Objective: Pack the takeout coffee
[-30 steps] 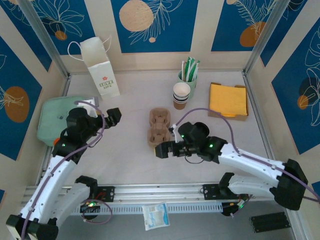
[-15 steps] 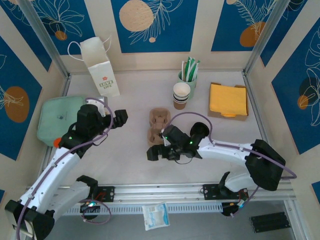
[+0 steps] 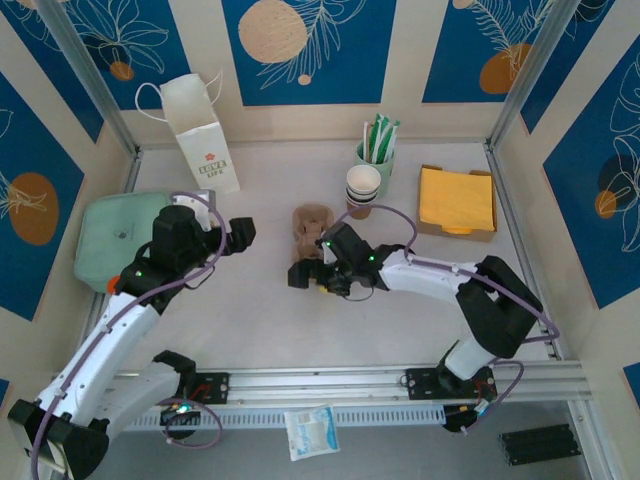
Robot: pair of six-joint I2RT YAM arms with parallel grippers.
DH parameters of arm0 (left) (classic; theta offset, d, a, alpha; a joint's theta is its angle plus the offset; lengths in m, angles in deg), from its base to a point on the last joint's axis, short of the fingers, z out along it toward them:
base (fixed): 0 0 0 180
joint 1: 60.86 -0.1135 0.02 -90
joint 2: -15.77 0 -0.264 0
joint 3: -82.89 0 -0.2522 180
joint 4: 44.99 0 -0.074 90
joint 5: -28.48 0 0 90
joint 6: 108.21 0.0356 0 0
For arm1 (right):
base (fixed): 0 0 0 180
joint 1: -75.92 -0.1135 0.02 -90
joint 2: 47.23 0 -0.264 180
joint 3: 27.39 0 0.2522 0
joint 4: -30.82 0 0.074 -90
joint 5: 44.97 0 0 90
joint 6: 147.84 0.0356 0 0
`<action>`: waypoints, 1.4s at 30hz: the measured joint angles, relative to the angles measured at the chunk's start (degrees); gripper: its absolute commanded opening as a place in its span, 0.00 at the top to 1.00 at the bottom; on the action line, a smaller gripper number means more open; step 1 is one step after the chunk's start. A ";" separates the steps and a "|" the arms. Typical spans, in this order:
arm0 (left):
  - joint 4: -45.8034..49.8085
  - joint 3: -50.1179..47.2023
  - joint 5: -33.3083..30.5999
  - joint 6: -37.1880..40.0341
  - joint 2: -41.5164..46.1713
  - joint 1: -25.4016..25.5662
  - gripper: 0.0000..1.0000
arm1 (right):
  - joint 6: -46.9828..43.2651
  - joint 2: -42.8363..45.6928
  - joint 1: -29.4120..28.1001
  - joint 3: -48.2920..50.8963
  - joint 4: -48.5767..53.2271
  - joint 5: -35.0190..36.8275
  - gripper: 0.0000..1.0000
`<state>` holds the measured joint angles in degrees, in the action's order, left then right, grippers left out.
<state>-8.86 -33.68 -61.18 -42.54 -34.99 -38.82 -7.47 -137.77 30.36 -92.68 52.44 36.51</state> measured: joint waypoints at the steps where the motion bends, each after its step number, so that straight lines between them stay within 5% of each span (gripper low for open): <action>1: 0.17 0.00 0.00 0.07 0.00 0.00 0.01 | 0.00 -0.76 0.85 -0.76 -0.31 -0.24 0.00; 27: 1.25 0.00 0.00 0.37 -0.11 0.72 0.00 | -2.58 -28.83 11.37 -37.90 1.90 -6.49 0.07; 34: 1.84 0.74 0.07 0.68 -0.85 0.87 0.01 | -7.02 -27.52 11.39 -38.03 6.38 -8.72 0.09; 42: 2.62 2.99 1.11 1.73 -0.85 0.92 0.01 | -11.23 -11.63 9.35 -35.01 12.39 -10.14 0.09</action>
<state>-6.24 -30.69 -60.07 -40.82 -35.84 -37.90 -18.71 -149.40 39.71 -127.69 64.83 26.37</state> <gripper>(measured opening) 0.994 0.912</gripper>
